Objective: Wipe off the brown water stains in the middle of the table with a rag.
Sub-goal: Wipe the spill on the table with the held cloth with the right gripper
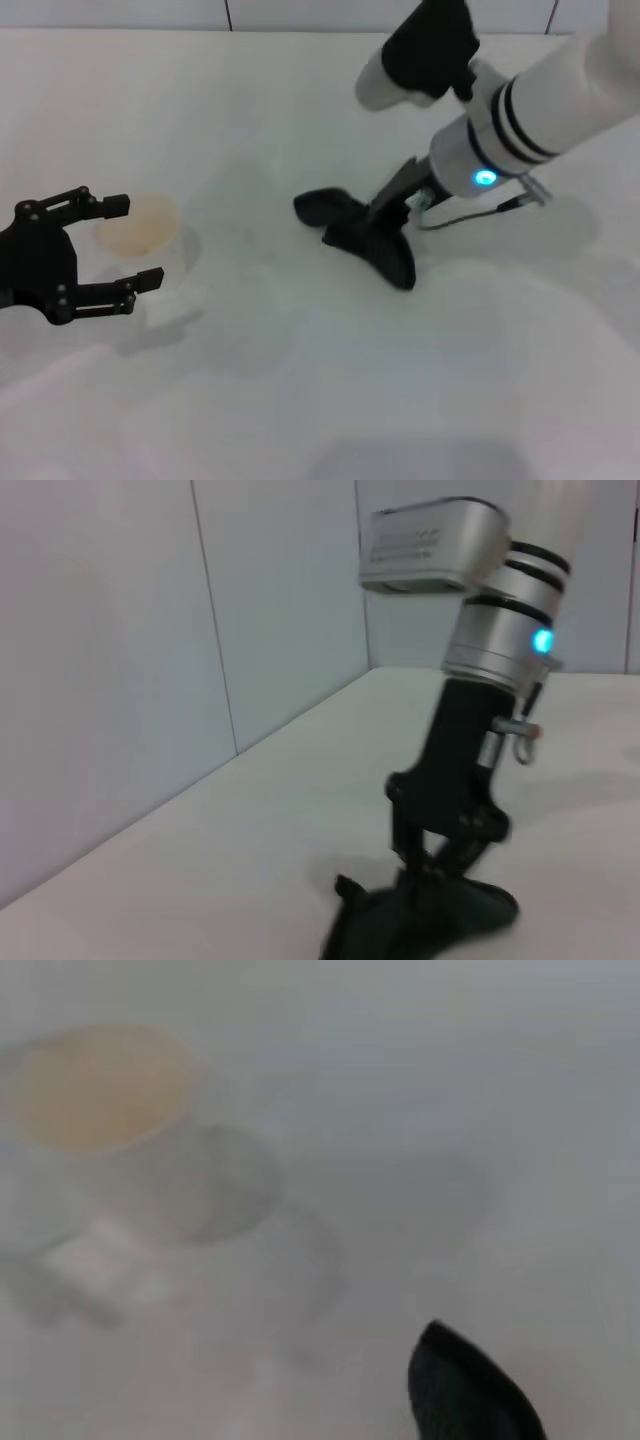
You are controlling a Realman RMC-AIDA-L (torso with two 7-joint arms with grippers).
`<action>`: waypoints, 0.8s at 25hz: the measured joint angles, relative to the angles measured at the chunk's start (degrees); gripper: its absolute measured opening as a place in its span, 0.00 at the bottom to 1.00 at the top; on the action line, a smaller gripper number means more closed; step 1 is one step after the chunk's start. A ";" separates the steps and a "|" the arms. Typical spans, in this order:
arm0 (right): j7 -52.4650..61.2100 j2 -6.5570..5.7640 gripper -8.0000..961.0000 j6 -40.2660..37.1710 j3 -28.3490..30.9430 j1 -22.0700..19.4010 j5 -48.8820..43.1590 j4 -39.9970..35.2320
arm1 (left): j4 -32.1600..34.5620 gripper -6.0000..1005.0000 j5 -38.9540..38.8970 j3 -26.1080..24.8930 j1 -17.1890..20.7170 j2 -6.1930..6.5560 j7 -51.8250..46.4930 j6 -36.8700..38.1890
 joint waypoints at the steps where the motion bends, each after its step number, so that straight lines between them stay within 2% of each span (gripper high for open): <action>1: 0.53 0.00 0.11 -0.01 -1.08 -0.53 0.21 -1.21 | 0.00 0.88 0.00 0.01 -0.05 0.00 0.01 0.00; 8: 5.36 0.02 0.11 -0.87 -9.27 -4.12 1.62 -8.70 | 0.00 0.88 0.00 0.00 -0.28 0.03 0.54 -0.05; 11: 5.39 0.02 0.11 -2.14 -9.83 -5.45 2.52 -10.14 | 0.00 0.88 -0.01 0.01 -0.32 0.00 0.56 -0.05; 15: 5.32 -0.14 0.11 -3.78 -9.80 -9.23 2.84 -14.48 | 0.00 0.88 -0.13 0.00 -0.37 0.00 0.62 0.07; 20: 4.45 -0.72 0.11 -4.06 -6.30 -13.75 2.03 -18.34 | 0.00 0.88 -0.18 0.00 -0.29 0.00 0.64 0.25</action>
